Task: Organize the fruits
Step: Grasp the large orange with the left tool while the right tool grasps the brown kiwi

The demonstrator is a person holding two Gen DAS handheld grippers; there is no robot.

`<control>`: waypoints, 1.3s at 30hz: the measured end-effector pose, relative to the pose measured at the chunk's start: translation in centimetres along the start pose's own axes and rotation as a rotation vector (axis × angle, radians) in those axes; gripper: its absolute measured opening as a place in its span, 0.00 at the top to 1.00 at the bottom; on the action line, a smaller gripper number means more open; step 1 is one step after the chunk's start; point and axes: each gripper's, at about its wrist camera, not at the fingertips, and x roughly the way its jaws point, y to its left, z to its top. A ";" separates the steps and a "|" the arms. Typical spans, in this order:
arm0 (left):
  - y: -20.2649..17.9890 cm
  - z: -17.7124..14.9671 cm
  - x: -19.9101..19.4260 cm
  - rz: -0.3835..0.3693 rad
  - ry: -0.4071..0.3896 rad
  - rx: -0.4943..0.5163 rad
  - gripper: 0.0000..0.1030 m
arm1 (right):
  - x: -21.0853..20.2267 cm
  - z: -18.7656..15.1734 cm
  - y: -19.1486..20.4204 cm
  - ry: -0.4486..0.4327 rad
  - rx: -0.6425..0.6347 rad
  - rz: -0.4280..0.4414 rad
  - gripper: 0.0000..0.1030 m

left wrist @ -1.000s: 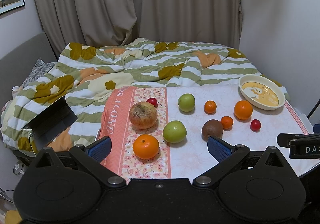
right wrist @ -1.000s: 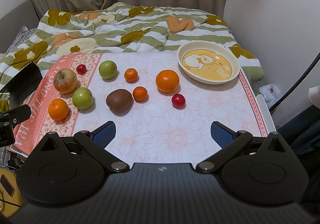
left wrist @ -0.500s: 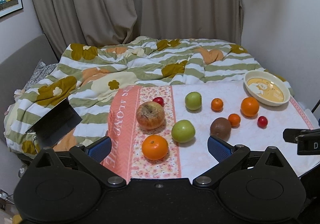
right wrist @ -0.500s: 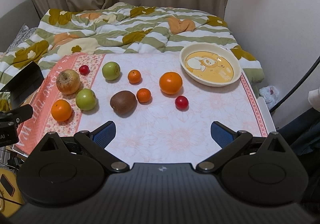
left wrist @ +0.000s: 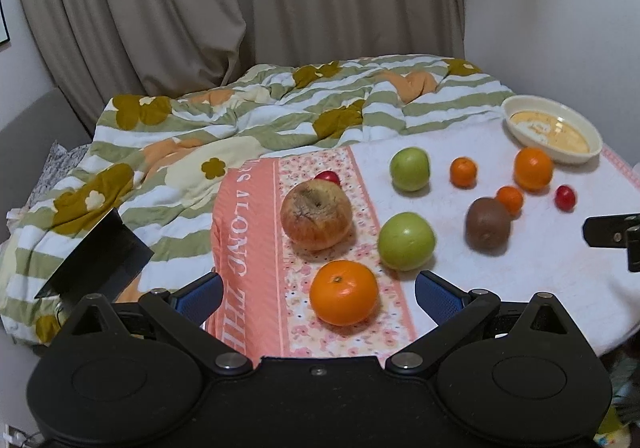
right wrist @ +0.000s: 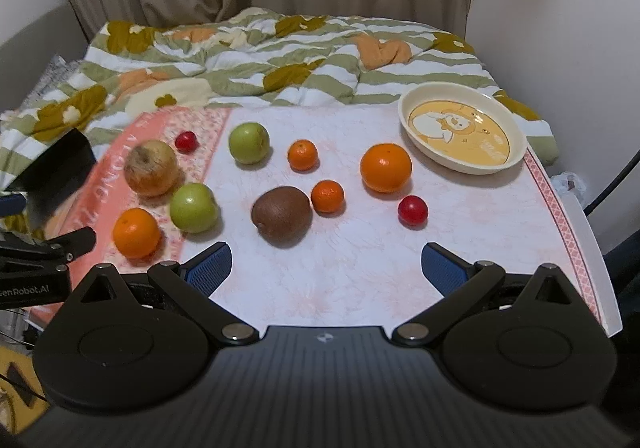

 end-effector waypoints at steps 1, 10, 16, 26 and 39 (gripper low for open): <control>0.1 -0.3 0.6 0.003 -0.001 -0.004 0.00 | 0.7 -0.1 0.1 0.006 -0.001 -0.004 0.00; 0.3 -1.7 4.5 -0.018 0.029 -0.060 0.02 | 6.2 -0.4 0.7 0.026 -0.019 0.040 0.00; -0.3 -1.8 6.8 -0.046 0.068 -0.091 0.13 | 9.0 -0.1 1.4 0.028 -0.043 0.078 0.00; -0.6 -1.5 8.5 -0.069 0.105 -0.151 0.36 | 12.2 0.7 2.5 0.047 -0.053 0.120 0.00; -0.6 -1.9 7.9 -0.028 0.112 -0.149 0.38 | 14.8 1.2 3.5 0.066 -0.086 0.131 0.08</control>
